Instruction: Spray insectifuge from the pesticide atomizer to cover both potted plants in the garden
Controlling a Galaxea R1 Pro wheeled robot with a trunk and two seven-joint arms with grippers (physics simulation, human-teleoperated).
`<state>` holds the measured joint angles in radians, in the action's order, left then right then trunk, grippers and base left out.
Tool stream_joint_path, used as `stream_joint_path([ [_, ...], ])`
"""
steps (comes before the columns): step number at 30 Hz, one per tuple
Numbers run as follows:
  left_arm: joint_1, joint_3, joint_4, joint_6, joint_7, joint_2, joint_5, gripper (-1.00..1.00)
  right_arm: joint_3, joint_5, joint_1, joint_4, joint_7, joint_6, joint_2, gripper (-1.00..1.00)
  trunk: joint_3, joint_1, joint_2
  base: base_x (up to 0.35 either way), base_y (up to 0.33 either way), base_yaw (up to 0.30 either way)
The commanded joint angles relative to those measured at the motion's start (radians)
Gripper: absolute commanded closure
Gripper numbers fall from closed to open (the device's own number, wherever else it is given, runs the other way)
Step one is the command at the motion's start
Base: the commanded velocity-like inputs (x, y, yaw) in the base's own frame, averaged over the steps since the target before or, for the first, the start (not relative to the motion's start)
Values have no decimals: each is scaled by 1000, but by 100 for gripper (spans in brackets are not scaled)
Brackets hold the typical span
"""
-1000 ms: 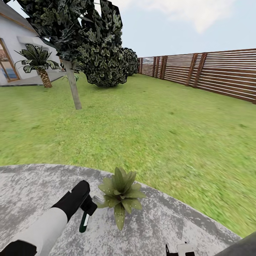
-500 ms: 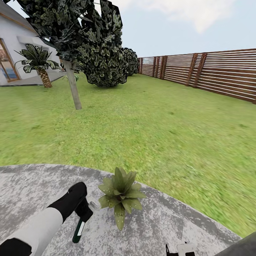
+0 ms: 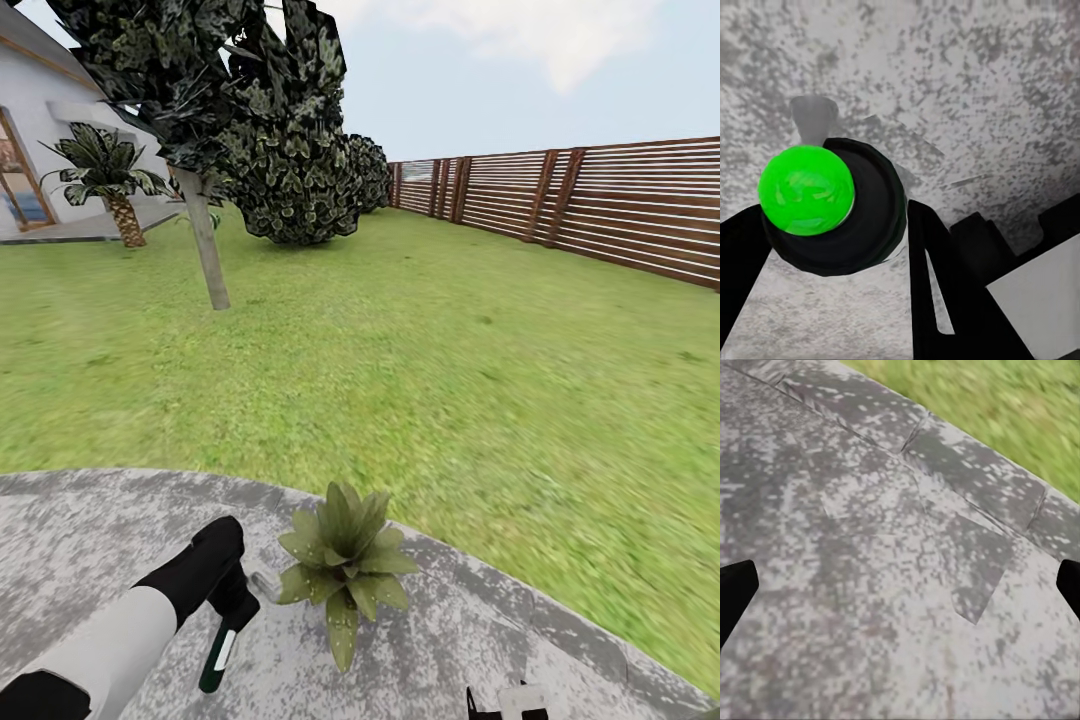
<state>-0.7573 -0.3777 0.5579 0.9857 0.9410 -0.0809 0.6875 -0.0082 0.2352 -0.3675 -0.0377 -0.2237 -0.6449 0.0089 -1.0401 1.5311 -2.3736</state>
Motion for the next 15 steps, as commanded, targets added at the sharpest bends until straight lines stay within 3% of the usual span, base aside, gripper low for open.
stream_joint_path([
  [1, 0, -3, 2, 2, 10, -2, 9, 100, -1, 11, -1, 1, -9, -1, 0, -100, -1, 0, 0, 17, 1, 0],
  [5, 25, -1, 0, 1, 9, -11, 12, 100, -1, 11, -1, 1, -9, -1, 0, -100, -1, 0, 0, 3, 0, 0],
  [10, 49, 2, 1, -30, 2, -49, 40, 100, -1, 12, -1, 1, -9, -1, 0, -100, -1, 0, 0, 0, 0, 0],
  [15, 43, 9, 15, -52, 1, -40, 43, 100, -1, 12, -1, 1, -9, -1, 0, -100, -1, 0, 0, 0, 0, 0],
])
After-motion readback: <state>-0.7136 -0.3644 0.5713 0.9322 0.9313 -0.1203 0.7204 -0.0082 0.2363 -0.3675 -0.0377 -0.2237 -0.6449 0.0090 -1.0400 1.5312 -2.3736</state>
